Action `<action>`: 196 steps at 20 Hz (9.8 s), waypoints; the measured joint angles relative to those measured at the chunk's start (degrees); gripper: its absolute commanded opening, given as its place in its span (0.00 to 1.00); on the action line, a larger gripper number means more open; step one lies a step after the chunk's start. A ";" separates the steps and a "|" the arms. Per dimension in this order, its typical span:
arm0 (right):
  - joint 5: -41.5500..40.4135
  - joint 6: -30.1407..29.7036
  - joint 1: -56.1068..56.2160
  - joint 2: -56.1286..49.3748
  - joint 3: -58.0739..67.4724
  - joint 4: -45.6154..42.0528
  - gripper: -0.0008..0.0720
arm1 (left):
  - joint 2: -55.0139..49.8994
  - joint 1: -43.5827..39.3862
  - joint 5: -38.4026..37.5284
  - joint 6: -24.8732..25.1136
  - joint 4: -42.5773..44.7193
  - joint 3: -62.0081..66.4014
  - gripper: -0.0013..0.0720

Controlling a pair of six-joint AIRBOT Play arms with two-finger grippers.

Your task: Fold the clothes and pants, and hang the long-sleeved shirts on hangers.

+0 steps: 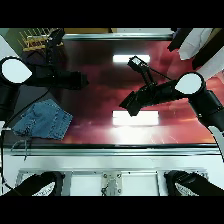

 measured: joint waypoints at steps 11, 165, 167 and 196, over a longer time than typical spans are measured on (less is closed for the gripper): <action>-0.15 0.00 0.00 -0.81 -0.11 0.04 0.07 | -0.04 0.00 0.52 0.00 0.02 -0.44 0.10; 12.70 51.23 -9.70 13.73 1.57 -24.63 0.07 | 13.31 -6.73 18.95 -15.82 13.09 -9.14 0.04; 8.57 48.72 -9.99 6.08 1.44 -25.79 0.07 | 3.96 -3.32 19.80 -12.13 8.81 -6.05 0.04; -10.14 42.97 -5.79 -6.80 -26.97 -31.61 0.70 | -10.19 -6.62 31.91 -3.52 3.34 -38.18 0.76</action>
